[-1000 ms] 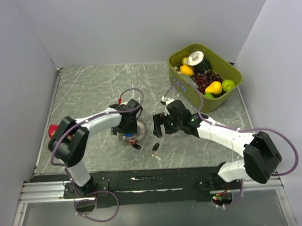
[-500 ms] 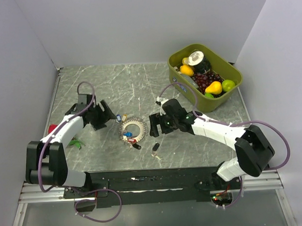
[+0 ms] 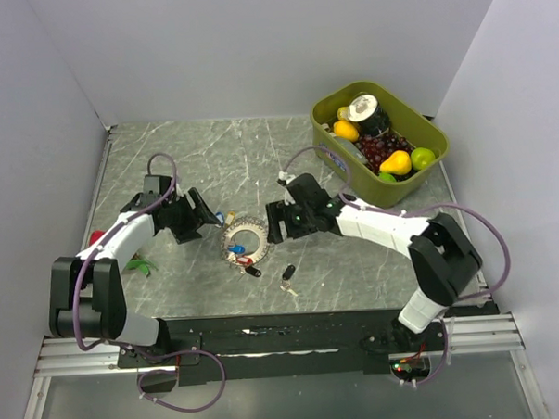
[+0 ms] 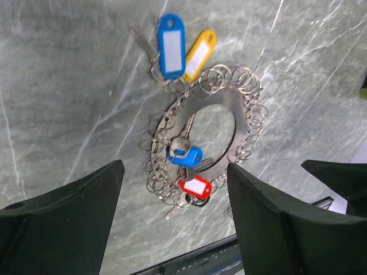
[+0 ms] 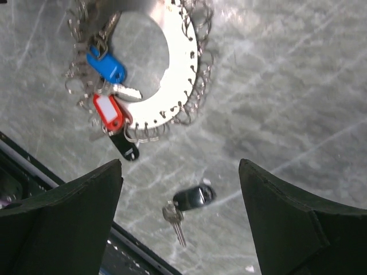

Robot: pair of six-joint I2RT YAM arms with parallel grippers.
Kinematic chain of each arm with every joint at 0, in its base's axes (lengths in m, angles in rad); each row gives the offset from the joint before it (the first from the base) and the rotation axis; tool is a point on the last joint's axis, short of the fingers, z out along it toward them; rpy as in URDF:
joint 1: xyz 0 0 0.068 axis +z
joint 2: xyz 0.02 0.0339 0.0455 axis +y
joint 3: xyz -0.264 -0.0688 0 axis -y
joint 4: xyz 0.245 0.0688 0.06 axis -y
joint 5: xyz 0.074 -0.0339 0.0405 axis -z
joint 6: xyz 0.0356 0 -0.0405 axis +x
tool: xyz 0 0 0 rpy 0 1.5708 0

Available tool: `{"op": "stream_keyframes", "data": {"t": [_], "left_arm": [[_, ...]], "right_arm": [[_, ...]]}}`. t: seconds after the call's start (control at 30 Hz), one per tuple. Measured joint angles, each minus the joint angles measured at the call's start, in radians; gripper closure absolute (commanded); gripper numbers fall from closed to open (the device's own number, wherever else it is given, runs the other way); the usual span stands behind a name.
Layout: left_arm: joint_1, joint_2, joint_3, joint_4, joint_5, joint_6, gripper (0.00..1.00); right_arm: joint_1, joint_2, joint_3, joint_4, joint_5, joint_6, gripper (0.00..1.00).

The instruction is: Put the keys on the keyring

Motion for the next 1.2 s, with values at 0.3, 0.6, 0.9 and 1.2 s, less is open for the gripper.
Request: {"op": "stream_keyframes", "data": {"t": [0.3, 0.6, 0.9, 1.2], "left_arm": [[-0.035, 0.040, 0.043, -0.019, -0.037, 0.022, 0.22], [-0.096, 0.076, 0.045, -0.026, -0.087, 0.034, 0.21], [-0.106, 0.084, 0.053, -0.028, -0.107, 0.046, 0.21], [-0.111, 0.092, 0.053, -0.028, -0.129, 0.056, 0.21]], "right_arm": [[-0.008, 0.206, 0.245, -0.084, 0.000, 0.037, 0.26], [-0.018, 0.342, 0.404, -0.195, 0.001, 0.060, 0.40], [-0.018, 0.392, 0.412, -0.214, 0.020, 0.097, 0.53], [-0.018, 0.431, 0.426, -0.173, 0.027, 0.121, 0.66]]}}
